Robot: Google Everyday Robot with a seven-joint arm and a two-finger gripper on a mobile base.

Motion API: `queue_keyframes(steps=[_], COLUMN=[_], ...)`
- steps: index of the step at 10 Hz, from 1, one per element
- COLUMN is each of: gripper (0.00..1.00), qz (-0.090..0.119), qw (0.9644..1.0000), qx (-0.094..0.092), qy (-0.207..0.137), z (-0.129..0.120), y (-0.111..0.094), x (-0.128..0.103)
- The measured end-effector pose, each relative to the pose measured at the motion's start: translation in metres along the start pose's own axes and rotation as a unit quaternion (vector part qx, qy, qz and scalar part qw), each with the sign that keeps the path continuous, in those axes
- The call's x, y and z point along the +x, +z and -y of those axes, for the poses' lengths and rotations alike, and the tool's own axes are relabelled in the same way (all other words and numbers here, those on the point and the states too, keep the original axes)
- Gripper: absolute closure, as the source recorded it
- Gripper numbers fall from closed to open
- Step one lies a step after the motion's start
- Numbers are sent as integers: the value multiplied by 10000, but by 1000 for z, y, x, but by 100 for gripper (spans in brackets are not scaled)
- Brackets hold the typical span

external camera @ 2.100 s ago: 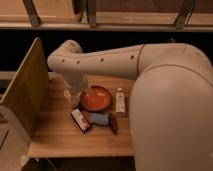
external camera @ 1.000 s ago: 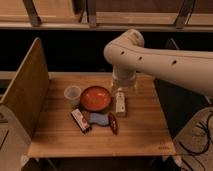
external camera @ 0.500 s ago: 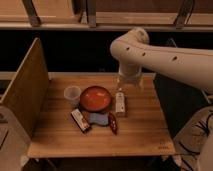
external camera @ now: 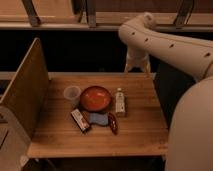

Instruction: Move the arm in a circular motion

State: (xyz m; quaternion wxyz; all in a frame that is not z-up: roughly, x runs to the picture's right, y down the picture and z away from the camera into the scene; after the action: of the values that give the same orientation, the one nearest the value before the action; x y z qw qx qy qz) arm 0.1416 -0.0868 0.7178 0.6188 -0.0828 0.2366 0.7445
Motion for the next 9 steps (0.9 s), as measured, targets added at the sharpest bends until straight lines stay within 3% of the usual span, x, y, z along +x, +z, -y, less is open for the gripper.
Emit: queue_keyframes(steps=[1, 2, 5, 7, 9], gripper=[35, 35, 35, 35, 35], qz=[-4, -41, -227, -384, -502], qw=[9990, 9957, 9825, 9784, 9813], qx=[-185, -337, -423, -367, -173], qy=[-418, -862, -1799, -1999, -1851], z=[-36, -71, -124, -125, -102], y=[3, 4, -2, -7, -6], x=[0, 10, 59, 95, 126])
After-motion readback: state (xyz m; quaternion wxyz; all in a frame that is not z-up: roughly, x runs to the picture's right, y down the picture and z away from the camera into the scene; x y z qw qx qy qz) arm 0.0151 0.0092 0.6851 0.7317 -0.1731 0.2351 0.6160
